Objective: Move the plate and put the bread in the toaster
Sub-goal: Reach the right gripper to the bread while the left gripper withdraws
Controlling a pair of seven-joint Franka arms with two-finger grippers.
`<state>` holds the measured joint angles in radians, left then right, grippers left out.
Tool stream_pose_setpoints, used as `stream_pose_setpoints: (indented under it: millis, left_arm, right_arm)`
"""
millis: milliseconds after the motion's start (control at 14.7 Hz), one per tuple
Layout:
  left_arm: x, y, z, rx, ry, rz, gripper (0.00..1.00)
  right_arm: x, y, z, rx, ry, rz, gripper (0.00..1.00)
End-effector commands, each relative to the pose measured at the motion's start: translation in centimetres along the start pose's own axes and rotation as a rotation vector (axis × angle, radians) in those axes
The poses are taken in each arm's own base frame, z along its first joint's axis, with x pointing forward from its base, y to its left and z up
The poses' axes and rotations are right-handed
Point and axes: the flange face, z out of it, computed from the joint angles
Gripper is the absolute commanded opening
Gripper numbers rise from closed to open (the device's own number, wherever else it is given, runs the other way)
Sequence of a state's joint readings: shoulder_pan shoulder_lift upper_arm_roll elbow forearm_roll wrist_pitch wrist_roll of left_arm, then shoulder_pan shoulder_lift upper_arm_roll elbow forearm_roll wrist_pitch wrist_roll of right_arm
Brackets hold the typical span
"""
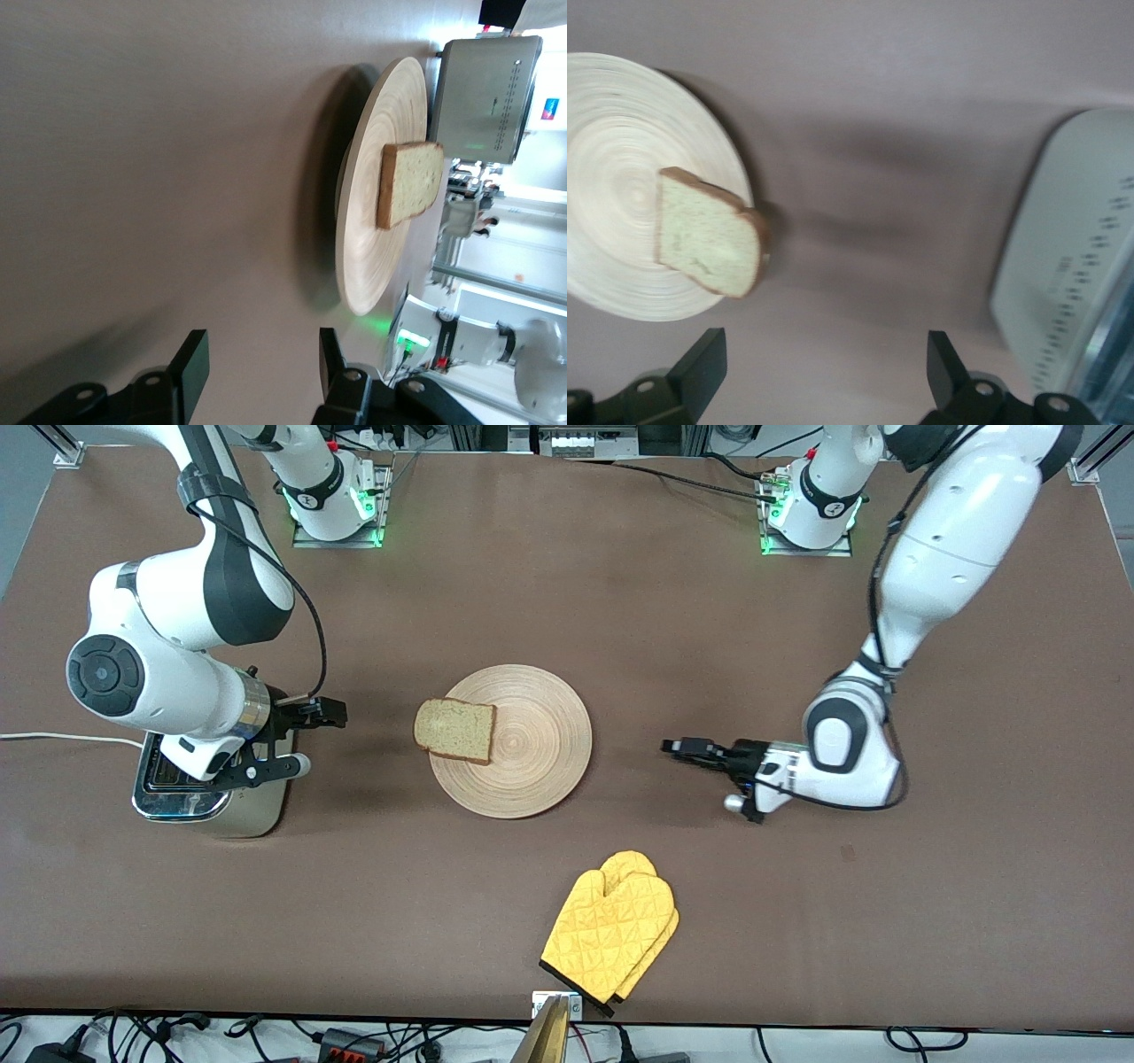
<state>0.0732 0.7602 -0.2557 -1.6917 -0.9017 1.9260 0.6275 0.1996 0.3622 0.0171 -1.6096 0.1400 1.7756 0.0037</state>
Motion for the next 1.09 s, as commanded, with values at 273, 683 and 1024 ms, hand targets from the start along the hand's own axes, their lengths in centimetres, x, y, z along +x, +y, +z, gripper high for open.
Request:
stream_pose_setpoints:
  millis: [273, 683, 1024]
  left_arm:
    - [-0.9, 4.9, -16.4, 0.266, -0.215, 0.003, 0.58]
    - [-4.8, 13.1, -25.7, 0.679, -0.267, -0.009, 0.57]
    - [-8.7, 19.1, -29.8, 0.871, -0.246, -0.086, 0.60]
  right_arm:
    - [2.2, -0.1, 7.4, 0.241, 0.003, 0.122, 1.00]
    - [2.3, -0.2, 14.1, 0.438, -0.062, 0.195, 1.00]
    - [1.8, 0.0, 17.8, 0.520, -0.105, 0.213, 1.00]
